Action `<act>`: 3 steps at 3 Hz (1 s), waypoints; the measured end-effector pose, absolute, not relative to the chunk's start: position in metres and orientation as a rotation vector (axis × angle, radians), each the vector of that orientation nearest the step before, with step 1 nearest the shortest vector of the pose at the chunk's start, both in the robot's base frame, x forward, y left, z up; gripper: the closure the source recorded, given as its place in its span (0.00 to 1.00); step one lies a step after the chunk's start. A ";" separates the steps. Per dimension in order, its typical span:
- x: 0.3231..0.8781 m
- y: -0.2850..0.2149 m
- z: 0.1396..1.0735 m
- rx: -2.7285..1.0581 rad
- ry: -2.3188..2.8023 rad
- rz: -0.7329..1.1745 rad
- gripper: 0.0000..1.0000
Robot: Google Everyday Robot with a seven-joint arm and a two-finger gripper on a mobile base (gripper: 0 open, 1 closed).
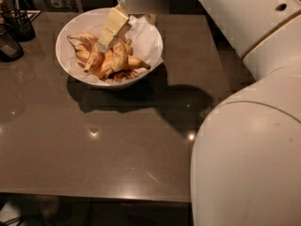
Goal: Pick banana from white bowl
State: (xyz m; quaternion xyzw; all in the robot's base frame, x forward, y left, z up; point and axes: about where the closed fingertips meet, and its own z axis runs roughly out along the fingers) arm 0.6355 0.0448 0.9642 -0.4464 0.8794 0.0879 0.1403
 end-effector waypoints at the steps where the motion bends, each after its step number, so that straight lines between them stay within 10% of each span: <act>1: 0.631 0.053 0.964 -1.325 2.533 0.226 0.00; 3: 0.633 0.069 0.962 -1.377 2.529 0.157 0.12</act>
Offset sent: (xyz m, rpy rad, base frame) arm -0.0261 0.0138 0.0028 -0.1522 0.0212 0.0740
